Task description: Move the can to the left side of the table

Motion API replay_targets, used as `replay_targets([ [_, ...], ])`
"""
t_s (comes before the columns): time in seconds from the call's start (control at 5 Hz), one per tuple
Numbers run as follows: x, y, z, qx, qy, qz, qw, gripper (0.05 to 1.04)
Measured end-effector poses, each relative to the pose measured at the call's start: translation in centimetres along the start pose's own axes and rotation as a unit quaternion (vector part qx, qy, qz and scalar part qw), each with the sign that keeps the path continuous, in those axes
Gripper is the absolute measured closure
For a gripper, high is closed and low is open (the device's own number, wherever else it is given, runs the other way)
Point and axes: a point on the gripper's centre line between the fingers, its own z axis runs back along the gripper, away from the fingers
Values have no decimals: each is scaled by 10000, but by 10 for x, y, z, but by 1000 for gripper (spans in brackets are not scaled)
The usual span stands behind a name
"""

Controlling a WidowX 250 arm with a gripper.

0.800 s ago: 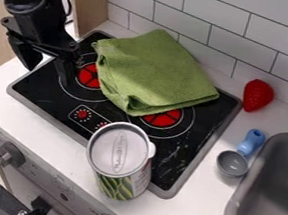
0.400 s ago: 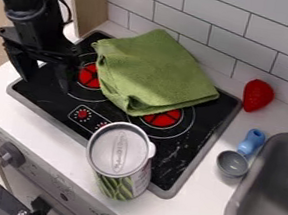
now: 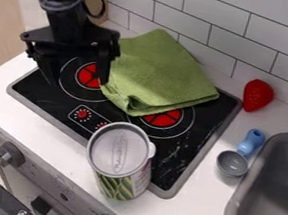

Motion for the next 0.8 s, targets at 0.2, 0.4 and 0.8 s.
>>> replay_targets([
  [0.2, -7, -27, 6, -334, -92, 469, 9983, 85],
  [0.4, -25, -46, 11, -552, 310, 1056, 9924, 85],
  [0.8, -62, -91, 35, -671, 482, 1581, 9840, 85],
])
